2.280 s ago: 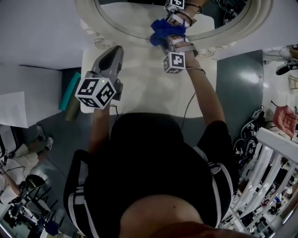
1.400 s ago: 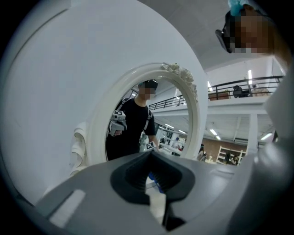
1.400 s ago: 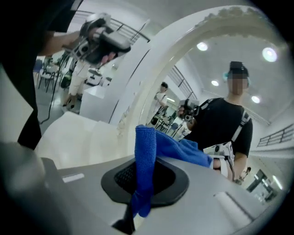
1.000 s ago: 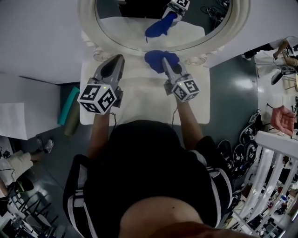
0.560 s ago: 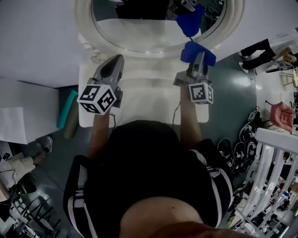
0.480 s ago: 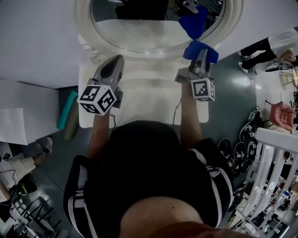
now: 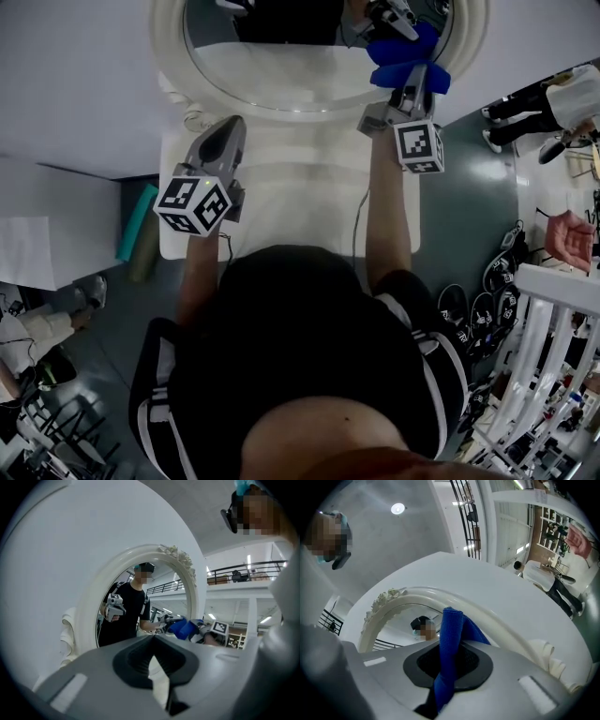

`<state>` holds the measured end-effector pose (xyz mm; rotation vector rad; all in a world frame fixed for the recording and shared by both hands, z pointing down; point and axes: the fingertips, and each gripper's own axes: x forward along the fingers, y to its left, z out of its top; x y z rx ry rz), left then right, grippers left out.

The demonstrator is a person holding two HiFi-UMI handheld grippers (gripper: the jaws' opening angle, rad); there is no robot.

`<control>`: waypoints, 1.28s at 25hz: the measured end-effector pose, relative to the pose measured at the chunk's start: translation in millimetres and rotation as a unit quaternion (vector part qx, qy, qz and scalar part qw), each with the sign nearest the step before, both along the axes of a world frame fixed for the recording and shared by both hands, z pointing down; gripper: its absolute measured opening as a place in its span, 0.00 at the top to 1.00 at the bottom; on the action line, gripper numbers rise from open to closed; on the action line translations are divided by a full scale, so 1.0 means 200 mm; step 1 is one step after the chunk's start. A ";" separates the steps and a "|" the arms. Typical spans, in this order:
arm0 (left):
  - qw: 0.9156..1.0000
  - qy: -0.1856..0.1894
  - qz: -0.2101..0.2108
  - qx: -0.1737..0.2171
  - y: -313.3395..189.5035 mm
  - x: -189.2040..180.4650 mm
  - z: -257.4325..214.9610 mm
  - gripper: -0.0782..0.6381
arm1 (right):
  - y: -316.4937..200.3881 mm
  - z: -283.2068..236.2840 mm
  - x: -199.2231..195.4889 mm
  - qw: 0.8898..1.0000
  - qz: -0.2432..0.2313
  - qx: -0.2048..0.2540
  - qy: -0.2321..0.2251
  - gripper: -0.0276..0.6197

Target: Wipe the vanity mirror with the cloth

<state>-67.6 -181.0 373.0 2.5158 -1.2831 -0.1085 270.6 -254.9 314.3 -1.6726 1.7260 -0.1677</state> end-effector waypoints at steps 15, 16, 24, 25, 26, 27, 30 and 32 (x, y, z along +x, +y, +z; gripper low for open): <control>1.000 0.010 -0.013 -0.004 0.00 -0.04 0.01 0.88 | -0.07 -0.52 -0.14 0.992 0.014 0.043 0.116 0.91; 1.000 0.011 -0.012 -0.005 0.00 -0.03 0.01 0.88 | -0.07 -0.55 -0.16 0.989 0.017 0.045 0.140 0.91; 1.000 0.011 -0.012 -0.012 0.00 -0.02 0.02 0.88 | -0.07 -0.83 -0.38 0.935 0.048 0.067 0.344 0.91; 1.000 0.012 -0.012 -0.013 0.00 -0.02 0.02 0.88 | -0.07 -0.86 -0.43 0.920 0.051 0.072 0.382 0.91; 1.000 0.012 -0.013 -0.014 0.00 -0.02 0.02 0.88 | -0.07 -0.89 -0.50 0.899 0.052 0.078 0.428 0.91; 1.000 0.012 -0.013 -0.015 0.00 -0.03 0.02 0.88 | -0.07 -0.90 -0.57 0.870 0.049 0.088 0.483 0.91; 1.000 0.012 -0.017 -0.018 0.00 -0.03 0.04 0.88 | -0.07 -0.81 -0.77 0.755 0.029 0.099 0.648 0.91; 1.000 0.012 -0.019 -0.020 -0.02 -0.01 0.06 0.88 | -0.10 -0.67 -0.79 0.704 0.009 0.083 0.705 0.91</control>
